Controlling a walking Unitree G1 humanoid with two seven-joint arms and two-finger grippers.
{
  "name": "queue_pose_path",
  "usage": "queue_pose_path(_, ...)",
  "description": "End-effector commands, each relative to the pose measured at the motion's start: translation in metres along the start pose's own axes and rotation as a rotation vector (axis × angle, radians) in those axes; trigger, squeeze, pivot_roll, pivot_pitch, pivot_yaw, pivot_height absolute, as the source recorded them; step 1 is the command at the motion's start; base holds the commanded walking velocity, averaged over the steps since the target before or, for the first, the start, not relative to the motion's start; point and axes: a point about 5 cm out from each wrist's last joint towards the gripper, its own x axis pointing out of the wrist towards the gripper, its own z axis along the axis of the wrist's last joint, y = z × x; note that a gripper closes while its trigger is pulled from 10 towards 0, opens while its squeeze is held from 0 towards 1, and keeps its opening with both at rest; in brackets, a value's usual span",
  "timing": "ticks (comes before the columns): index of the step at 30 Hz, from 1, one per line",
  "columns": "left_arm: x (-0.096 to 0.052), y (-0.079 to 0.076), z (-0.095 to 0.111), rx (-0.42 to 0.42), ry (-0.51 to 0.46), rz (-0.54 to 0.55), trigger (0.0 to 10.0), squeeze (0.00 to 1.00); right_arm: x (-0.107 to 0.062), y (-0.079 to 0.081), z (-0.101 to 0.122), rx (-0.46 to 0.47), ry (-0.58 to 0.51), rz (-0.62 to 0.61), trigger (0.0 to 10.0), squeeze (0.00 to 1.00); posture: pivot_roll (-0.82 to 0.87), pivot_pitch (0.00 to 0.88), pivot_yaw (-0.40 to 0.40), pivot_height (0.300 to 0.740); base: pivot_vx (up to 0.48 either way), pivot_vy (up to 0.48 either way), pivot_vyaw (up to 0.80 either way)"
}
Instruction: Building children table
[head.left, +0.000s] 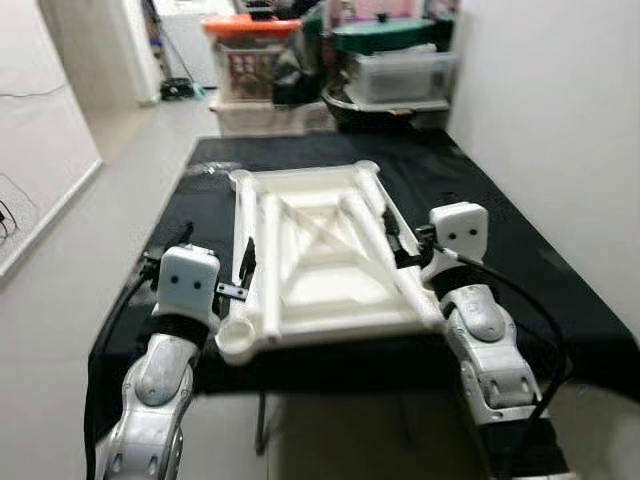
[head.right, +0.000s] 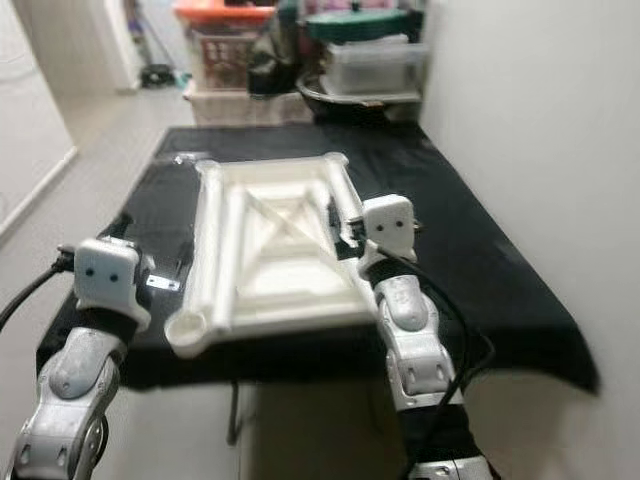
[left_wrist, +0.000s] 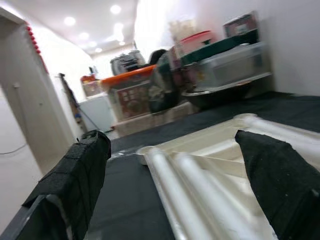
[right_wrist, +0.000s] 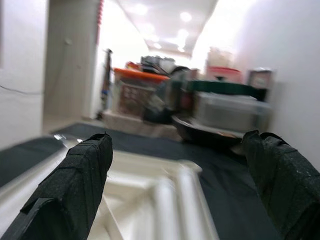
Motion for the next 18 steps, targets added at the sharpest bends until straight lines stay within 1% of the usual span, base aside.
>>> queue_pose_path(1, 0.001, 0.002, -0.004, 0.006, 0.015, 0.006, 10.0, 0.0, 0.001, 0.0, -0.004, 0.015, 0.022, 0.011, 10.0, 0.0, -0.02, 0.0, -0.008, 0.74, 0.0, 0.0, 0.0)
queue_pose_path(2, 0.001, 0.003, -0.006, 0.013, 0.023, 0.009, 10.0, 0.0, 0.005, 0.001, -0.007, 0.021, 0.055, 0.026, 10.0, 0.0, -0.02, 0.0, -0.014, 0.74, 0.0, 0.0, 0.0)
queue_pose_path(3, 0.001, 0.003, -0.006, 0.013, 0.023, 0.009, 10.0, 0.0, 0.005, 0.001, -0.007, 0.021, 0.055, 0.026, 10.0, 0.0, -0.02, 0.0, -0.014, 0.74, 0.0, 0.0, 0.0)
queue_pose_path(4, 0.001, 0.004, -0.007, 0.018, 0.029, 0.012, 10.0, 0.0, 0.007, 0.001, -0.009, 0.025, 0.08, 0.037, 10.0, 0.0, -0.02, 0.0, -0.015, 0.74, 0.0, 0.0, 0.0)
queue_pose_path(7, 0.001, 0.004, -0.008, 0.021, 0.033, 0.013, 10.0, 0.0, 0.008, 0.002, -0.011, 0.027, 0.097, 0.043, 10.0, 0.0, -0.02, 0.0, -0.015, 0.74, 0.0, 0.0, 0.0)
queue_pose_path(8, 0.0, 0.006, -0.009, 0.028, 0.042, 0.022, 10.0, 0.0, 0.008, 0.0, -0.019, 0.006, 0.167, 0.037, 10.0, 0.0, -0.01, 0.0, -0.017, 0.74, 0.0, 0.0, 0.0)
queue_pose_path(9, 0.0, 0.007, -0.011, 0.036, 0.052, 0.034, 10.0, 0.0, 0.006, -0.001, -0.026, 0.017, 0.22, 0.062, 10.0, 0.0, -0.01, 0.0, -0.019, 0.74, 0.0, 0.0, 0.0)
queue_pose_path(10, 0.0, 0.007, -0.011, 0.036, 0.052, 0.034, 10.0, 0.0, 0.006, -0.001, -0.026, 0.017, 0.22, 0.062, 10.0, 0.0, -0.01, 0.0, -0.019, 0.74, 0.0, 0.0, 0.0)
queue_pose_path(11, -0.001, 0.009, -0.013, 0.042, 0.061, 0.043, 10.0, 0.0, 0.005, -0.002, -0.031, 0.021, 0.263, 0.081, 10.0, 0.0, -0.01, 0.0, -0.019, 0.74, 0.0, 0.0, 0.0)
queue_pose_path(13, 0.0, 0.011, -0.015, 0.052, 0.071, 0.056, 10.0, 0.0, 0.005, -0.01, -0.039, 0.003, 0.336, 0.123, 10.0, 0.0, -0.01, 0.0, -0.024, 0.74, 0.0, 0.0, 0.0)
queue_pose_path(15, 0.0, 0.011, -0.015, 0.052, 0.071, 0.056, 10.0, 0.0, 0.005, -0.01, -0.039, 0.003, 0.336, 0.123, 10.0, 0.0, -0.01, 0.0, -0.024, 0.74, 0.0, 0.0, 0.0)
queue_pose_path(16, 0.0, 0.011, -0.015, 0.054, 0.073, 0.059, 10.0, 0.0, 0.005, -0.013, -0.042, -0.008, 0.359, 0.134, 10.0, 0.0, -0.01, 0.0, -0.024, 0.74, 0.0, 0.0, 0.0)
queue_pose_path(17, 0.0, 0.011, -0.016, 0.057, 0.076, 0.062, 10.0, 0.0, 0.005, -0.015, -0.046, 0.004, 0.409, 0.163, 10.0, 0.0, -0.02, 0.0, -0.024, 0.74, 0.0, 0.0, 0.0)
queue_pose_path(18, 0.0, 0.011, -0.016, 0.057, 0.076, 0.062, 10.0, 0.0, 0.005, -0.015, -0.046, 0.004, 0.409, 0.163, 10.0, 0.0, -0.02, 0.0, -0.024, 0.74, 0.0, 0.0, 0.0)
